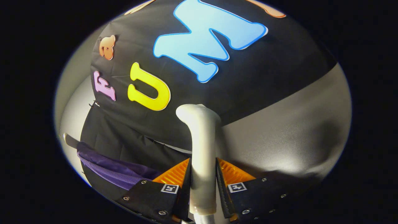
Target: Iron the clothes twice with a garment steamer, once on the left side and once on the right side.
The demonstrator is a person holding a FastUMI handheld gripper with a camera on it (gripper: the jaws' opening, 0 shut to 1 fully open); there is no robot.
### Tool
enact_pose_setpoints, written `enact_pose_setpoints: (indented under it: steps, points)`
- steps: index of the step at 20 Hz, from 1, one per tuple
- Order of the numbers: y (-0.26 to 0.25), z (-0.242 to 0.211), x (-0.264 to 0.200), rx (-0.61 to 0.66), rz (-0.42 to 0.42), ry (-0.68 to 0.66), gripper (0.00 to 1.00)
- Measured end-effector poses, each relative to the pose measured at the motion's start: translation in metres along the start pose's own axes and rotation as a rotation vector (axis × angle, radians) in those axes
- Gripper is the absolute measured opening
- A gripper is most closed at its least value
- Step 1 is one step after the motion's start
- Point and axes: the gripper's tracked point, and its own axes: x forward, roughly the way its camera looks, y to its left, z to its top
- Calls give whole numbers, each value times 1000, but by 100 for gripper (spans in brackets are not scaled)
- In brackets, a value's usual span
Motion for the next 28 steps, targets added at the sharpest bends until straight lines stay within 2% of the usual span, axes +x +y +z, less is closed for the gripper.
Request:
enact_pose_setpoints:
  steps: [4, 9, 11, 16, 20, 28]
  points:
    - [3, -4, -8, -19, -1, -35, 35]
    - [30, -18, -30, -158, -38, -140, 35]
    - [38, -33, -39, -227, -56, -183, 35]
    - [58, -78, -61, -306, -85, -253, 35]
    - [86, -120, -85, -323, -53, -284, 35]
    - [126, -192, -111, -437, -100, -396, 35]
